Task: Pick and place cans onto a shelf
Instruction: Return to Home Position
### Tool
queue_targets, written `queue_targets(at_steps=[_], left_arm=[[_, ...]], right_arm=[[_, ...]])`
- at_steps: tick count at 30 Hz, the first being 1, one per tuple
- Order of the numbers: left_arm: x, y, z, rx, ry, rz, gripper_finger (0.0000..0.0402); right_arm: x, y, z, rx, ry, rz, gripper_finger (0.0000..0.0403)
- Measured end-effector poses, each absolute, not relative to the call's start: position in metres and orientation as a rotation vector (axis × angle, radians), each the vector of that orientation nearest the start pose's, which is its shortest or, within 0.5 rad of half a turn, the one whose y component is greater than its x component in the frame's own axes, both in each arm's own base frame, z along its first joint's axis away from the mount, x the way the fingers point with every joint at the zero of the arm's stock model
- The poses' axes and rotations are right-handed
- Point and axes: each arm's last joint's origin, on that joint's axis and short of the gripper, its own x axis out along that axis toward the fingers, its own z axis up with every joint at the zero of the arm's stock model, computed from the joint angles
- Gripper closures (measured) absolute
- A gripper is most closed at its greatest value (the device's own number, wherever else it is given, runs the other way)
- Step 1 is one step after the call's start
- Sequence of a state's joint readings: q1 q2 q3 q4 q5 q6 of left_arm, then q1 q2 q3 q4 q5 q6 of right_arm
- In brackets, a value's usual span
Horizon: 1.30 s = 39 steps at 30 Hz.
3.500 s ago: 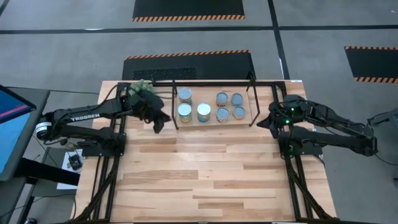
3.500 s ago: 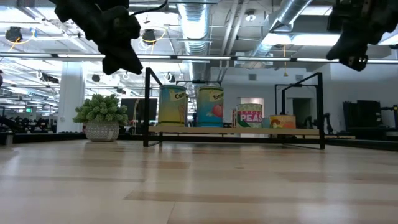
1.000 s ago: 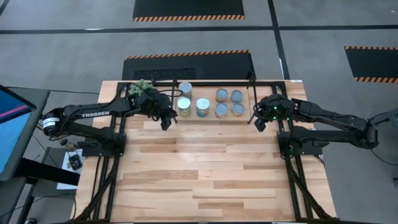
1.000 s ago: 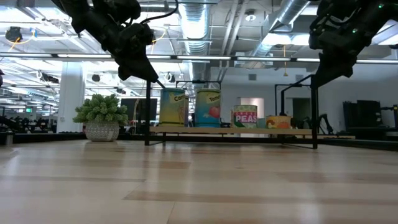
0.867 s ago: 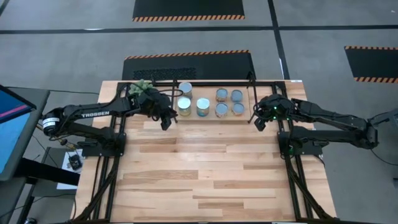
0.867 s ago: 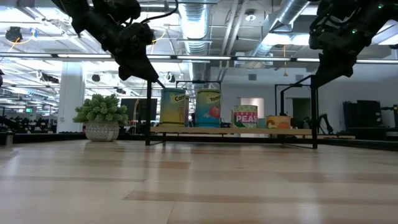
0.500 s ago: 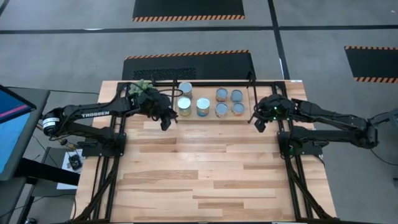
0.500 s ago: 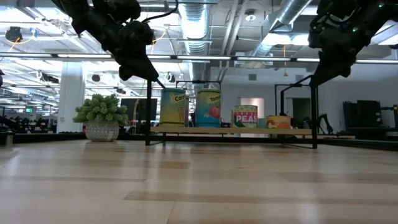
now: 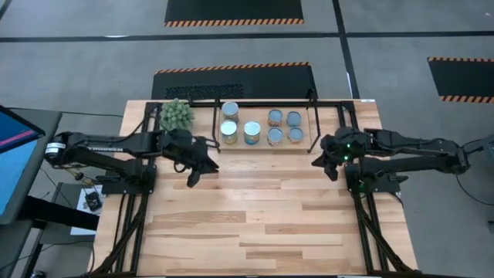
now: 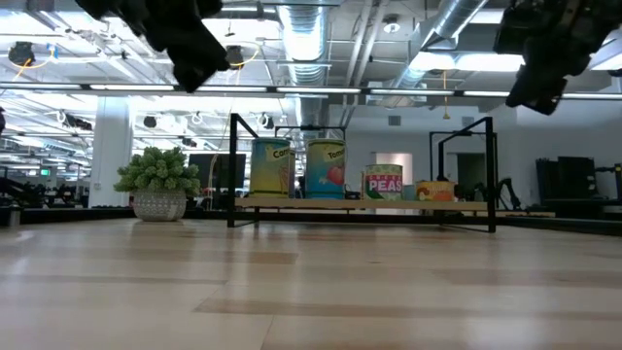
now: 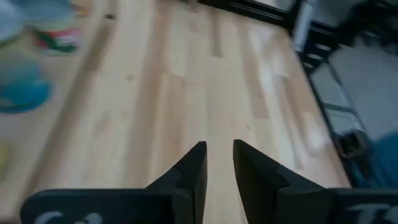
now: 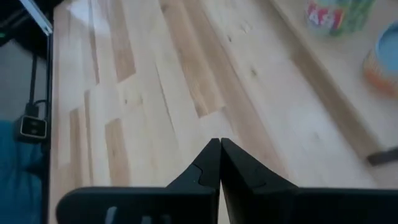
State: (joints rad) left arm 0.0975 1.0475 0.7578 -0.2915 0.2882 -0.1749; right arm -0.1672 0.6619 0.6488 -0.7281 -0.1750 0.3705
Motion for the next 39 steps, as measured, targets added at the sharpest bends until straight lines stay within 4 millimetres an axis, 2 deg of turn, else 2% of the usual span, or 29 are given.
queue_targets(at_steps=[5, 11, 16, 24, 29, 34, 39], left_arm=[[0.198, 0.004, 0.276, -0.294, 0.591, 0.128, 0.0333], [0.167, 0.000, 0.278, -0.358, 0.671, 0.228, 0.0333], [0.154, -0.002, 0.284, -0.308, 0.656, 0.137, 0.0333], [0.148, -0.004, 0.288, -0.350, 0.633, 0.091, 0.0333], [0.147, -0.004, 0.297, -0.259, 0.551, -0.052, 0.0333], [0.132, -0.001, 0.307, -0.200, 0.456, -0.101, 0.0333], [0.118, 0.003, 0.298, -0.183, 0.402, -0.059, 0.0333]], right_arm=[[0.130, -0.004, 0.255, 0.489, 0.718, -0.115, 0.0369], [0.131, 0.005, 0.257, 0.499, 0.705, -0.093, 0.0369], [0.138, 0.014, 0.270, 0.350, 0.553, 0.045, 0.0369], [0.144, 0.017, 0.282, 0.389, 0.409, 0.019, 0.0369], [0.148, 0.020, 0.288, 0.206, 0.340, 0.123, 0.0369], [0.140, 0.020, 0.292, 0.184, 0.314, 0.171, 0.0369], [0.130, 0.019, 0.295, 0.142, 0.288, 0.183, 0.0369]])
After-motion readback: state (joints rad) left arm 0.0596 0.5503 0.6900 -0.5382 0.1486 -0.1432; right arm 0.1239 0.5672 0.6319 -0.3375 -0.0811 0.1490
